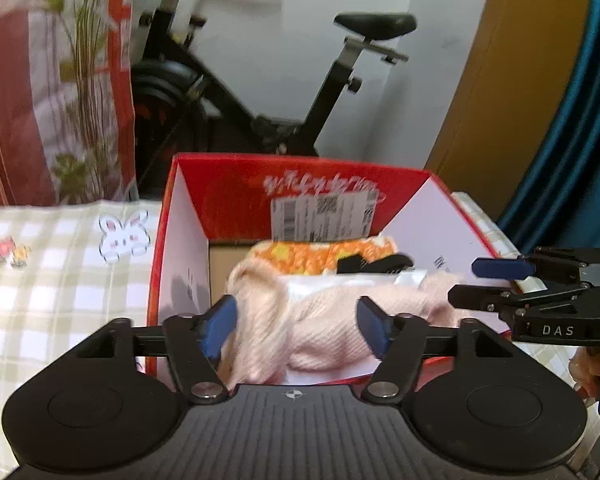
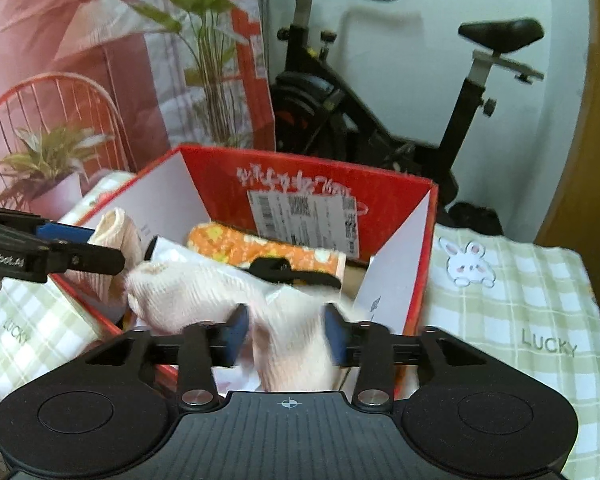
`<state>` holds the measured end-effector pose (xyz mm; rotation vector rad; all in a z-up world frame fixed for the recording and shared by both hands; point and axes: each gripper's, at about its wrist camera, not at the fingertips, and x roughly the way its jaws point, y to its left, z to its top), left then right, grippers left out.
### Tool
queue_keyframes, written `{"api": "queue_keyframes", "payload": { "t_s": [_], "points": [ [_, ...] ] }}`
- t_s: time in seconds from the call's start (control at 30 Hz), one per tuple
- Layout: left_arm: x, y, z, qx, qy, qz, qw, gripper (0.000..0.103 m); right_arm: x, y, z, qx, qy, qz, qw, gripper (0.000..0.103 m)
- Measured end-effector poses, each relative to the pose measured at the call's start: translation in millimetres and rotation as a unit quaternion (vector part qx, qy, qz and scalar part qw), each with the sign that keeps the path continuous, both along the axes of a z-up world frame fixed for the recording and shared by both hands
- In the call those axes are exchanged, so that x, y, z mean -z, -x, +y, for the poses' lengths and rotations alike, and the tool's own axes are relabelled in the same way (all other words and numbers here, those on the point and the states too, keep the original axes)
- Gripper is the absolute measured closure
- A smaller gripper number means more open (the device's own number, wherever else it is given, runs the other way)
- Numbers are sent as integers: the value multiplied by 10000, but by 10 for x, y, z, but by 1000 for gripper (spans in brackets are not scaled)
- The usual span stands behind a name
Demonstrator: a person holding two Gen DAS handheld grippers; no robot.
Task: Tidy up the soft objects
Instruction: 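Open both grippers to drop the beige cloth in the box, then move both open grippers back toward the green tasseled item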
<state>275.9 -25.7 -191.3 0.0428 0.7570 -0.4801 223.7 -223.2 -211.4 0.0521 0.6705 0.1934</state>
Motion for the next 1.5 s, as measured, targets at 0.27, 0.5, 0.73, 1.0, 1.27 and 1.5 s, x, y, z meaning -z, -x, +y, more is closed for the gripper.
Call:
{"api": "queue_keyframes", "payload": {
  "t_s": [0.27,0.5,0.73,1.0,1.27,1.5],
  "points": [
    [-269,412,9,-206,-132,-720,9971,3,-228,304,66,-17,126,-482,9988,7],
    [-325,715,150,-297,216,-848,9957,2,-328,615,114,216,96,-831,9963,0],
    [-274,1112,191,-156,155,-1126,9934,2,-303,933,160,406,70,-1035,9938,0],
    [-105,1402,276,-314,265,-924,9949,2,-172,1234,286,425,-116,-905,9949,0],
    [76,1630,326,-429,94,-849,9954,2,29,1599,399,348,-45,-833,9959,0],
    [291,1752,401,-608,-10,-579,9965,2,217,1903,447,86,45,-621,9980,0]
  ]
}}
